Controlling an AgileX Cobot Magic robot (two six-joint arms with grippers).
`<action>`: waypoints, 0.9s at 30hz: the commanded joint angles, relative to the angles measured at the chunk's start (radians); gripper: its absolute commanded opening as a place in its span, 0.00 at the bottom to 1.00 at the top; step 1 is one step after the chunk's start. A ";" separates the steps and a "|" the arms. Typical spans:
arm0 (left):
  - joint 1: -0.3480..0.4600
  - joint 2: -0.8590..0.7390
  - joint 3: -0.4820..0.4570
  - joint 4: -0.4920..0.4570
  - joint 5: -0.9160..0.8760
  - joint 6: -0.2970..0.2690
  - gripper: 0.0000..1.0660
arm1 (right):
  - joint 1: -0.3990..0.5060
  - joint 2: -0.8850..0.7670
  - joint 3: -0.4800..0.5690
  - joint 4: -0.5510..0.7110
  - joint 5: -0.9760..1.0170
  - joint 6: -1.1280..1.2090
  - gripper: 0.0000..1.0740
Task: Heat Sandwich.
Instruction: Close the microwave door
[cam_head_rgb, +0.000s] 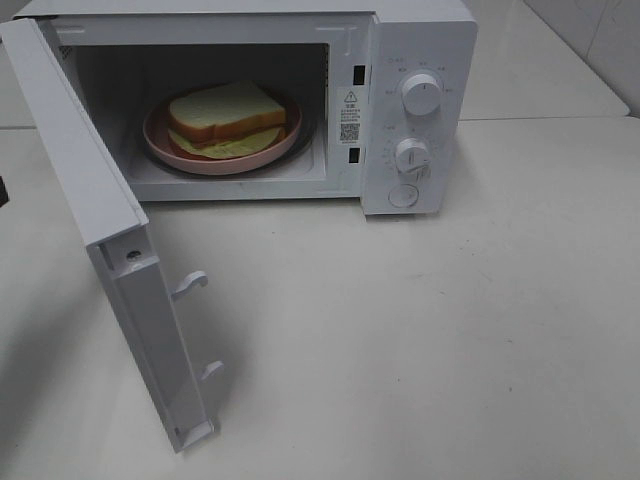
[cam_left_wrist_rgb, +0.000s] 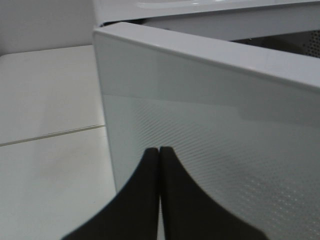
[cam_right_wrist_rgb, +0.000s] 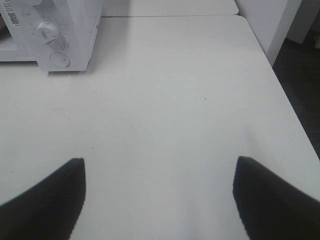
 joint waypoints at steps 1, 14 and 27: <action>-0.024 0.053 -0.033 0.050 -0.040 -0.039 0.00 | -0.003 -0.027 0.001 0.001 -0.015 -0.010 0.71; -0.238 0.191 -0.133 -0.020 -0.038 -0.038 0.00 | -0.003 -0.027 0.001 0.001 -0.015 -0.010 0.71; -0.434 0.287 -0.281 -0.308 -0.004 0.032 0.00 | -0.003 -0.027 0.001 0.002 -0.015 -0.012 0.70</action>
